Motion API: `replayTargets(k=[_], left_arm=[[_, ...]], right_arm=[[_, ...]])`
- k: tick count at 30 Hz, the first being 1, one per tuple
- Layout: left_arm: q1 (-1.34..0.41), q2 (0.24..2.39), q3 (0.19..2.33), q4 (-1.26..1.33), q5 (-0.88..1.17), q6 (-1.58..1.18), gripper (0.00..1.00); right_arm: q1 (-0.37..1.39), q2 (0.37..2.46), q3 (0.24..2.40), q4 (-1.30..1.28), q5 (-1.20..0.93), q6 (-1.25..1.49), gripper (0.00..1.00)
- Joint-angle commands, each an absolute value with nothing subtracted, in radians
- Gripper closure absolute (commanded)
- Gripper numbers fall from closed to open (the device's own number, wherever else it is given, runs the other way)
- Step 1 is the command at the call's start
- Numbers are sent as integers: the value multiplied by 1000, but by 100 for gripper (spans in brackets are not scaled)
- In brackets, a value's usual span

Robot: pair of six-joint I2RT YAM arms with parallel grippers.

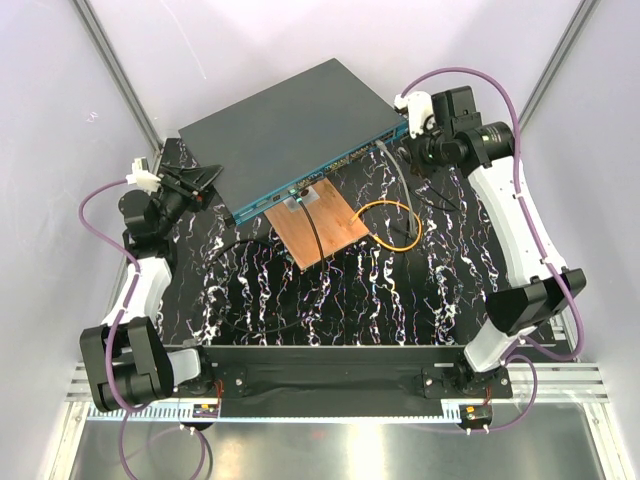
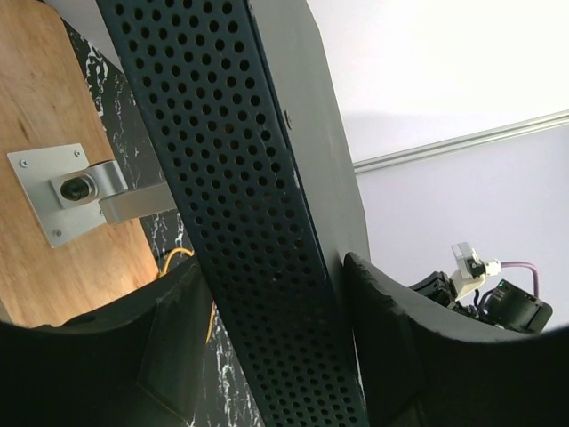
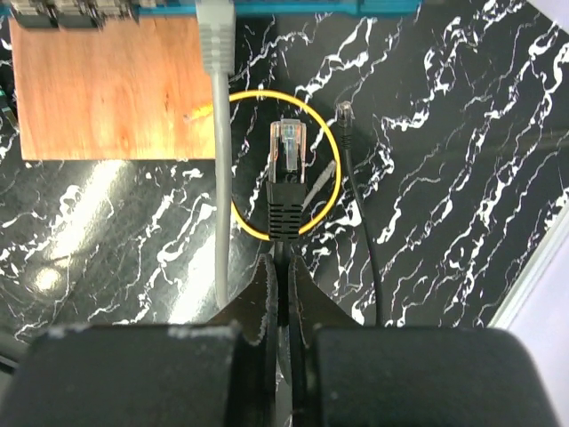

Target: Insert the plug into the switch port

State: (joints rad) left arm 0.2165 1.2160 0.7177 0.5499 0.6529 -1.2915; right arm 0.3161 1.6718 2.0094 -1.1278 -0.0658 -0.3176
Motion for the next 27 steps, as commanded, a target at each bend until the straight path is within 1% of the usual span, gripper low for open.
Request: replayTargets(k=[1,5,9,13,16,24,25,27], left_arm=[[204,1218,759,623,638,-1278,45],[202,1221,761,611,643,-1269,56],[201,1223,762,604,643,-1263,60],[199,1224,769,589,641,-1253,70],[198,1229,773,591,641,-1255,74],[192,1227,770,589,644,-1255,82],[192,1227,772,589,644,-1253,86],[192,1226,772,588,644,-1252,90]], right_arm=[[316,1689,2069,-1077,-94,-304,100],[318,1716,2106,-1077,-103,-316,100],[318,1741,2128,-1071,-98,-336,100],[318,1762,2161,-1084,-120,-331,100],[319,1786,2197,-1103,-138,-324,100],[333,1812,2207,-1103,-144,-302,100],[333,1813,2213,-1104,-143,-299,100],[334,1824,2220,-1111,-143,-295,100]])
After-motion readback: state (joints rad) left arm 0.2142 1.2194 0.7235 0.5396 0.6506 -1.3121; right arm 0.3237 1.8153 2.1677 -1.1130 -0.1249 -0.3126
